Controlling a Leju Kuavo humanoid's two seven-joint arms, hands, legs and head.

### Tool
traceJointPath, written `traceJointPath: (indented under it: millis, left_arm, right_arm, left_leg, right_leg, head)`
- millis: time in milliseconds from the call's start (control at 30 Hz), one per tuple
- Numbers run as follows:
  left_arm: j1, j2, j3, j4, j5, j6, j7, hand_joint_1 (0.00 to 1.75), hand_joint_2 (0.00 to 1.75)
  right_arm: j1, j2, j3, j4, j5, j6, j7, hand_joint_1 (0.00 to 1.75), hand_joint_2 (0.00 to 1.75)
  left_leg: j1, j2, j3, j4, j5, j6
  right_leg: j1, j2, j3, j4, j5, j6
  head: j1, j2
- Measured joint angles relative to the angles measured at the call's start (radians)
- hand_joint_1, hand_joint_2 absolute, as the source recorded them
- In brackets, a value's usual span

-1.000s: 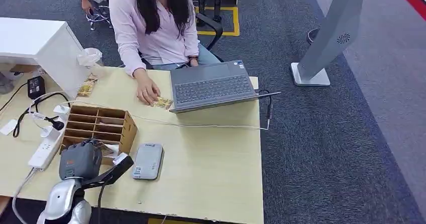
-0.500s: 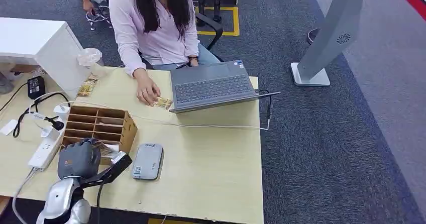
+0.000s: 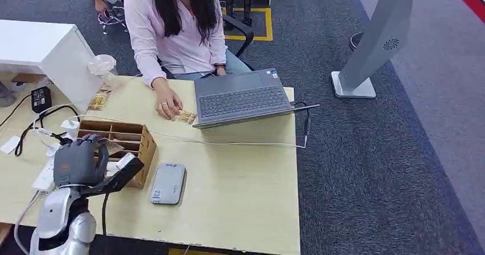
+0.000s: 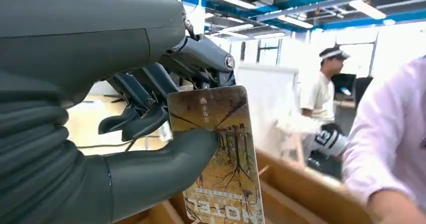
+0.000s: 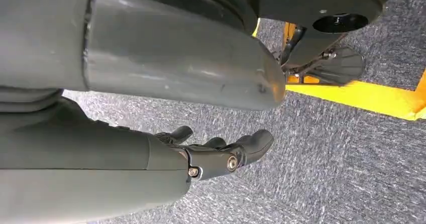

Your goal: Pass the card to the sensor for recognition and then transmit it.

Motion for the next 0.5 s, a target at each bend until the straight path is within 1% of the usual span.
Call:
traceJointPath:
  millis: [100,167,400,500]
  left_arm:
    - [-0.045,0.006,-0.038,-0.016,0.008,-0.02,0.027,1.75,1.75]
    - [-0.076,0.009,-0.053,-0.016,0.009,-0.026,0.033,1.75,1.75]
    - [-0.138,0.021,-0.074,-0.012,0.005,-0.034,0.047,1.75,1.75]
    - [-0.204,0.026,-0.074,0.018,-0.034,-0.035,0.071,1.75,1.75]
  right_arm:
    - [-0.001,0.0,-0.009,0.0,0.019,0.001,0.003,0.0,0.0]
    - [-0.001,0.0,-0.012,0.0,0.028,0.005,0.003,0.0,0.0]
    - [-0.002,0.0,-0.014,0.0,0.042,0.016,0.003,0.0,0.0]
    - [-0.003,0.0,-0.014,0.0,0.068,0.02,0.003,0.0,0.0]
  left_leg:
    - [0.0,0.0,0.0,0.0,0.0,0.0]
    - [0.0,0.0,0.0,0.0,0.0,0.0]
    - [0.0,0.0,0.0,0.0,0.0,0.0]
    - [0.0,0.0,-0.001,0.0,0.001,0.0]
  right_leg:
    - [0.0,0.0,0.0,0.0,0.0,0.0]
    - [0.0,0.0,0.0,0.0,0.001,-0.001]
    - [0.0,0.0,-0.001,0.0,0.001,-0.001]
    - [0.0,0.0,-0.001,0.0,0.001,-0.001]
  head:
    - [0.0,0.0]
    - [0.0,0.0]
    - [0.0,0.0]
    - [0.0,0.0]
